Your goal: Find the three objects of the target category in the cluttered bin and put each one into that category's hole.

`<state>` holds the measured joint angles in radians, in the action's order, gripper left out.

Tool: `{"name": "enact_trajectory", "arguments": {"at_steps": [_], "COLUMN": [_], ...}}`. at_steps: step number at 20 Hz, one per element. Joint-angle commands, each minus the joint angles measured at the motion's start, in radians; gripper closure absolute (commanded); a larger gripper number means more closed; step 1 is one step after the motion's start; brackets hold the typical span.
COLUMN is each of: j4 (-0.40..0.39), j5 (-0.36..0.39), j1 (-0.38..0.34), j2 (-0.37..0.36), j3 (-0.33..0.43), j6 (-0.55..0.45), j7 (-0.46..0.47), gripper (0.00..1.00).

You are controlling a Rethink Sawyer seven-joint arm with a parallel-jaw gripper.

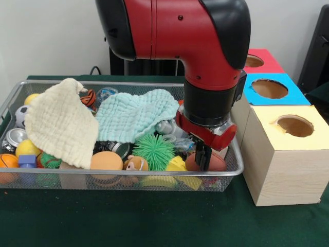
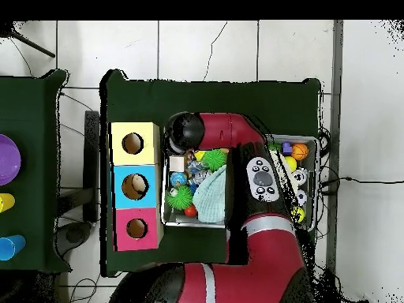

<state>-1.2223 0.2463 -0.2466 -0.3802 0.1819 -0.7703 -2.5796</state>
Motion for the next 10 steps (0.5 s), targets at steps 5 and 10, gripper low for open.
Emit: {"name": "enact_trajectory", "arguments": {"at_steps": [5,10], "j4": [-0.169,-0.190], "j5": [-0.033,-0.102], "j1": [0.076,0.160], "j2": [-0.081,-0.094], "j3": [-0.048,-0.171], "j6": [-0.094,-0.101], "j7": [-0.112,-0.322], "gripper": [1.00,1.00]}}
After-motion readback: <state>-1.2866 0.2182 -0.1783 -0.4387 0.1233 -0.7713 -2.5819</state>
